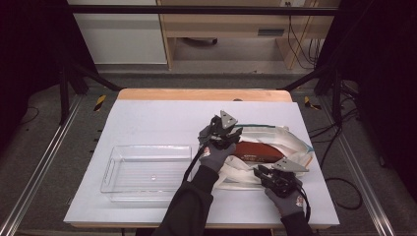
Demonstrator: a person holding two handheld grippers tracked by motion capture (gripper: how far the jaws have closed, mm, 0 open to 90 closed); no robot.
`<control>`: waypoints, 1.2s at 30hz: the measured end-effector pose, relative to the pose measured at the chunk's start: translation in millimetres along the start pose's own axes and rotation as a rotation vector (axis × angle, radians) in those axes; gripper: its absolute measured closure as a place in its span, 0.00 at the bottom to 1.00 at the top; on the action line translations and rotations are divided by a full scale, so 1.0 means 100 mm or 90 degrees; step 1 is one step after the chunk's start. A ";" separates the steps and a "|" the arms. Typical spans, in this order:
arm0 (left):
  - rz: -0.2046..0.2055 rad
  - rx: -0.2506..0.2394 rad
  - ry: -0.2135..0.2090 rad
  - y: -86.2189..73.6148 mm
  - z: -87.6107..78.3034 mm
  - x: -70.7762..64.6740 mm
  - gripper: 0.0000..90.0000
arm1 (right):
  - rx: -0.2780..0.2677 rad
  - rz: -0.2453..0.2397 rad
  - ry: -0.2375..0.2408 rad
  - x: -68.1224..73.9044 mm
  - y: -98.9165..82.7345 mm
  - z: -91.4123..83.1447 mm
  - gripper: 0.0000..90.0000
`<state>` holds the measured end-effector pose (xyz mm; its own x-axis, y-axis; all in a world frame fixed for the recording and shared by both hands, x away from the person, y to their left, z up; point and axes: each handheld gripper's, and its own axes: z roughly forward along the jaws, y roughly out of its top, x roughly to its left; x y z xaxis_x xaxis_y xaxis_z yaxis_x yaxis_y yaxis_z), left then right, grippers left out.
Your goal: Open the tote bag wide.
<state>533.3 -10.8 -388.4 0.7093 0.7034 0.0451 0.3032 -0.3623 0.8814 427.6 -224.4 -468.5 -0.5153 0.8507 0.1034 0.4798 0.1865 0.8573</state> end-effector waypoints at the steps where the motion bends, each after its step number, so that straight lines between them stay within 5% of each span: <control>1: 0.014 0.004 -0.014 0.01 -0.02 0.00 0.71 | -0.011 0.002 0.001 -0.02 0.01 -0.03 0.75; 3: 0.050 0.029 -0.040 -0.02 -0.02 -0.04 0.71 | -0.035 -0.010 -0.004 -0.05 0.01 -0.13 0.69; 5: 0.058 0.037 -0.048 -0.05 -0.01 -0.06 0.71 | -0.037 -0.019 -0.010 -0.06 0.00 -0.16 0.68; 11: 0.089 0.090 -0.087 -0.24 0.11 -0.17 0.71 | -0.021 -0.022 -0.038 -0.17 -0.11 -0.30 0.71; 15: 0.138 0.115 -0.096 -0.32 0.17 -0.24 0.65 | -0.007 -0.025 -0.039 -0.18 -0.13 -0.27 0.72; 23: 0.165 0.134 -0.090 -0.37 0.25 -0.25 0.53 | 0.002 -0.026 -0.041 -0.18 -0.15 -0.25 0.71; 36: 0.154 0.126 -0.104 -0.34 0.35 -0.23 0.43 | -0.017 -0.056 -0.017 -0.11 -0.13 -0.24 0.69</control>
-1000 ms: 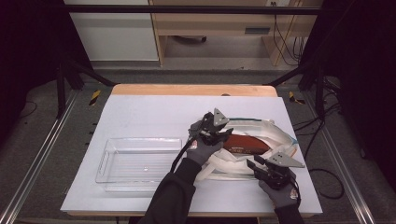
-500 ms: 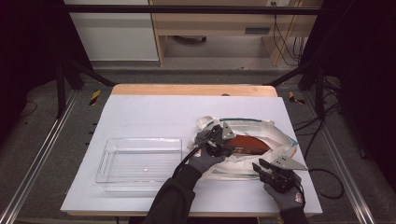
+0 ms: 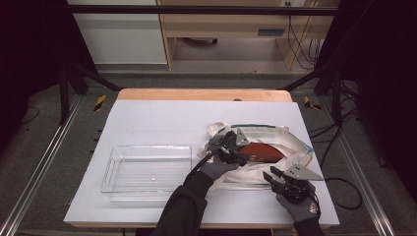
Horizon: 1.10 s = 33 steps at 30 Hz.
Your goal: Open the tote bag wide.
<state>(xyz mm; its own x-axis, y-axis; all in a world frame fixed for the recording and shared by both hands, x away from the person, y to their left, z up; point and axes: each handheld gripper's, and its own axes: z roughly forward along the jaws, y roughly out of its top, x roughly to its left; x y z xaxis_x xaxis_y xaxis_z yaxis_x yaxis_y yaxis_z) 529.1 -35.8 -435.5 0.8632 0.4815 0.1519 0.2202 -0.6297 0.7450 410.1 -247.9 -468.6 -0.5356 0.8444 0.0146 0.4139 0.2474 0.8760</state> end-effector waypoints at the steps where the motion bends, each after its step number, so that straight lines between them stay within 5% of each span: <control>1: 0.000 -0.001 0.000 0.00 0.01 0.01 0.42 | 0.008 -0.005 0.001 0.01 0.00 0.02 0.69; 5: -0.007 -0.003 -0.005 0.02 0.04 0.06 0.39 | 0.052 -0.005 -0.009 0.02 -0.02 0.09 0.69; 11: -0.019 -0.012 -0.031 0.01 0.06 0.10 0.31 | 0.064 0.027 -0.001 -0.02 -0.05 0.12 0.69; 22: -0.009 -0.010 -0.008 0.02 0.10 0.09 0.28 | 0.064 0.025 0.002 -0.03 -0.05 0.13 0.69; 26: 0.006 0.000 -0.008 0.00 0.15 0.08 0.22 | 0.065 0.028 0.004 -0.03 -0.05 0.13 0.69; 33: -0.007 0.011 -0.028 -0.01 0.21 0.12 0.16 | 0.065 0.033 0.008 -0.04 -0.05 0.13 0.69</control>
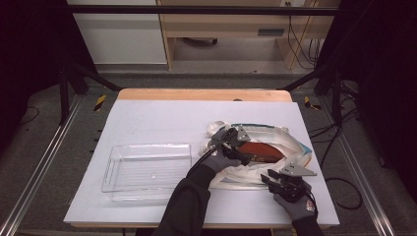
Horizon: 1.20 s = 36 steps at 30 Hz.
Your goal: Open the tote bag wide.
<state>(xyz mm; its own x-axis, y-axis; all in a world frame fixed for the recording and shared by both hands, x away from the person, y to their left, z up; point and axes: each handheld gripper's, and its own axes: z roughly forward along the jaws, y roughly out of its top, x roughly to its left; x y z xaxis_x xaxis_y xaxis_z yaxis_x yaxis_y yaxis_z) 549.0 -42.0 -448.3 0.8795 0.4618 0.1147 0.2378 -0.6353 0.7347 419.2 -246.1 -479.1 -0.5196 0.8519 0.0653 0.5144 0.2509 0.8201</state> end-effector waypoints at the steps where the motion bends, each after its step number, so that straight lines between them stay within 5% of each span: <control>1: 0.001 0.002 -0.001 -0.01 0.02 0.00 0.15 | 0.000 0.000 0.000 0.00 0.00 0.00 0.69; 10: 0.023 0.038 0.017 0.02 0.09 -0.03 0.13 | 0.000 0.002 0.004 -0.01 0.00 0.00 0.69; 15: 0.008 0.054 0.006 0.04 0.03 -0.03 0.23 | 0.001 0.007 0.005 -0.01 0.00 0.00 0.70; 19: -0.001 0.071 -0.029 0.07 -0.05 -0.06 0.33 | 0.002 0.006 0.004 -0.01 -0.01 0.00 0.71; 23: 0.021 0.082 -0.029 0.09 -0.12 -0.16 0.41 | -0.003 0.009 0.007 -0.02 -0.02 0.00 0.71; 30: -0.002 0.053 -0.038 0.00 -0.12 -0.12 0.39 | -0.008 0.014 0.010 -0.03 -0.02 -0.01 0.70; 36: 0.008 0.045 -0.025 0.04 -0.06 -0.16 0.35 | -0.019 0.001 0.009 -0.02 -0.01 -0.04 0.67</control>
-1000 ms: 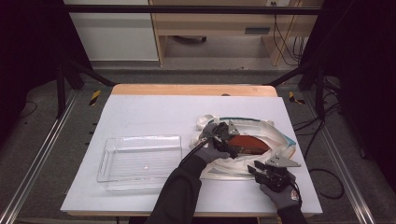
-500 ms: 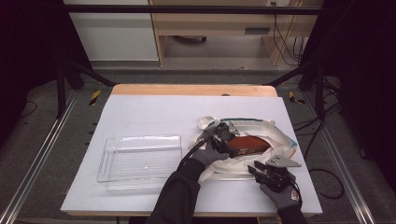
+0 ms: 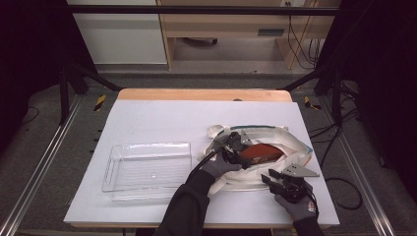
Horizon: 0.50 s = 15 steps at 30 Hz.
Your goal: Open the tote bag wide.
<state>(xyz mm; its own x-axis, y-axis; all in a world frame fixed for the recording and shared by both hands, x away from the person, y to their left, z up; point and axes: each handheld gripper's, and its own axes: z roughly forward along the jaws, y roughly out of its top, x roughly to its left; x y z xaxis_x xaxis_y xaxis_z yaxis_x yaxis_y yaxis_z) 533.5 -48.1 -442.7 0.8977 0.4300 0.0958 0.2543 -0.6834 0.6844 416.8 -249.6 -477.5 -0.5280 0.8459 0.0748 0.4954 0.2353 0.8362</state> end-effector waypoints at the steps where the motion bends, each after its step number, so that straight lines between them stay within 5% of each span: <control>1: 0.002 -0.003 -0.001 0.01 0.01 0.00 0.35 | 0.000 -0.001 -0.001 0.00 0.00 -0.01 0.67; 9: 0.017 0.037 -0.015 0.05 0.19 0.02 0.34 | 0.009 -0.006 -0.016 0.00 0.01 -0.03 0.69; 15: 0.018 0.041 -0.027 0.04 0.20 0.03 0.39 | -0.025 0.005 -0.047 -0.05 0.04 -0.13 0.69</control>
<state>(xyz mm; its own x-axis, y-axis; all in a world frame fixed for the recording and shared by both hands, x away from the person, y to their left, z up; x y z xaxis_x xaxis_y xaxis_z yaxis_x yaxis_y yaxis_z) 544.3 -61.2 -453.7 0.9191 0.3851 0.0830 0.2498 -0.7325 0.6333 412.4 -258.6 -467.7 -0.4715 0.8808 0.0433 0.4716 0.2104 0.8563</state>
